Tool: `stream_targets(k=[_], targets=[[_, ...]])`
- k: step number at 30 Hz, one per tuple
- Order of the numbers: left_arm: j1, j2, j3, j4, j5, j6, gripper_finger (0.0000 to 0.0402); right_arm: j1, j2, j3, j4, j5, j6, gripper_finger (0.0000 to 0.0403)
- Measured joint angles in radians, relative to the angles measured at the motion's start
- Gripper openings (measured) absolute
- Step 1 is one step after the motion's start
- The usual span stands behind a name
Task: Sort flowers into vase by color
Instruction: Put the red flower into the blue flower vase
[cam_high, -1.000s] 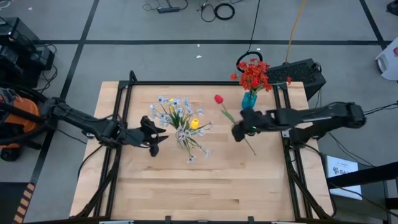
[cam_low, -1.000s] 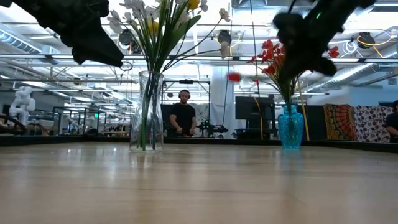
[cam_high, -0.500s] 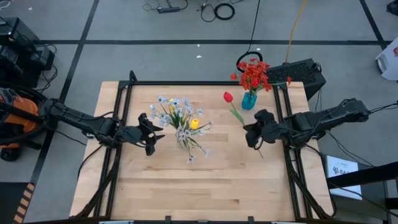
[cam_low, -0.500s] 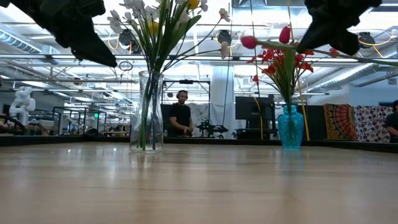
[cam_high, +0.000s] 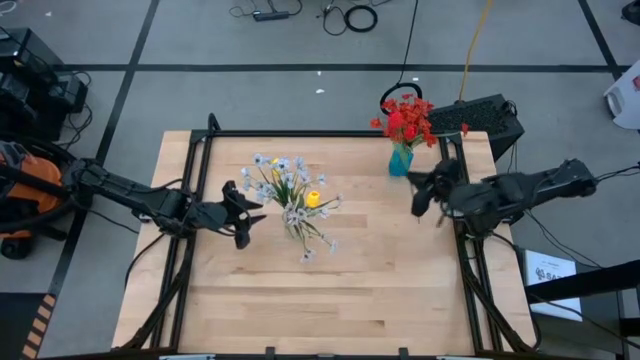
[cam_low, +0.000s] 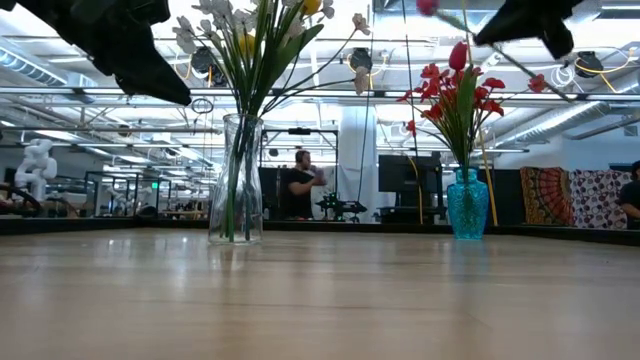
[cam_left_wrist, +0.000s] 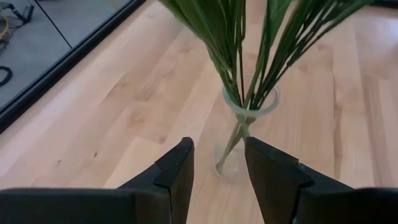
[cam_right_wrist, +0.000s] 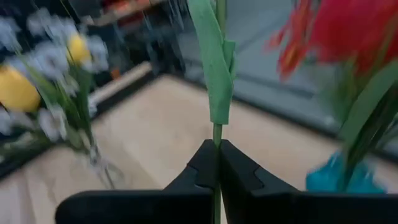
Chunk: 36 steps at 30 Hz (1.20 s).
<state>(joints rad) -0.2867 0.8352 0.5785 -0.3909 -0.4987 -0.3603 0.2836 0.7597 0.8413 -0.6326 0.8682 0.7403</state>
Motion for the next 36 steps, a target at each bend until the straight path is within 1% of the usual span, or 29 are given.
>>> stream_targets(k=[5, 7, 9, 10, 12, 16, 19, 22, 25, 27, 30, 33, 36], targets=[[0.001, 0.000, 0.000, 0.024, -0.026, 0.000, 0.0150, -0.014, -0.135, -0.005, 0.118, 0.081, -0.259, 0.0000], [0.004, 0.000, 0.000, 0.026, -0.028, 0.000, 0.0150, -0.041, -0.188, -0.032, 0.200, 0.096, -0.354, 0.0000], [0.006, 0.000, 0.000, 0.038, -0.029, 0.000, 0.0150, -0.074, -0.232, -0.072, 0.319, 0.096, -0.450, 0.0000], [0.006, 0.000, 0.000, 0.050, -0.032, 0.000, 0.0150, -0.092, -0.250, -0.099, 0.389, 0.089, -0.493, 0.0000], [0.006, 0.000, 0.000, 0.080, -0.046, 0.000, 0.0150, -0.131, -0.273, -0.171, 0.540, 0.044, -0.571, 0.0000], [0.006, 0.000, 0.000, 0.137, -0.064, 0.001, 0.0150, -0.222, -0.279, -0.351, 0.891, -0.081, -0.687, 0.0000], [0.006, 0.000, 0.000, 0.153, -0.066, 0.001, 0.0150, -0.280, -0.282, -0.459, 1.087, -0.081, -0.764, 0.0000], [0.006, 0.000, 0.000, 0.153, -0.063, 0.000, 0.0150, -0.330, -0.301, -0.530, 1.264, -0.095, -0.857, 0.0000], [0.006, 0.000, 0.000, 0.152, -0.063, 0.001, 0.0150, -0.383, -0.329, -0.578, 1.296, -0.140, -0.876, 0.0000], [0.006, 0.000, 0.000, 0.152, -0.062, 0.000, 0.0150, -0.423, -0.335, -0.612, 1.274, -0.173, -0.833, 0.0000], [0.006, 0.000, 0.000, 0.151, -0.057, -0.017, 0.0150, -0.492, -0.333, -0.649, 1.287, -0.217, -0.790, 0.0000], [0.006, 0.000, 0.000, 0.152, -0.056, -0.026, 0.0150, -0.564, -0.333, -0.664, 1.294, -0.254, -0.781, 0.0000], [0.006, 0.000, 0.000, 0.151, -0.056, -0.026, 0.0150, -0.651, -0.333, -0.664, 1.296, -0.336, -0.768, 0.0000]])
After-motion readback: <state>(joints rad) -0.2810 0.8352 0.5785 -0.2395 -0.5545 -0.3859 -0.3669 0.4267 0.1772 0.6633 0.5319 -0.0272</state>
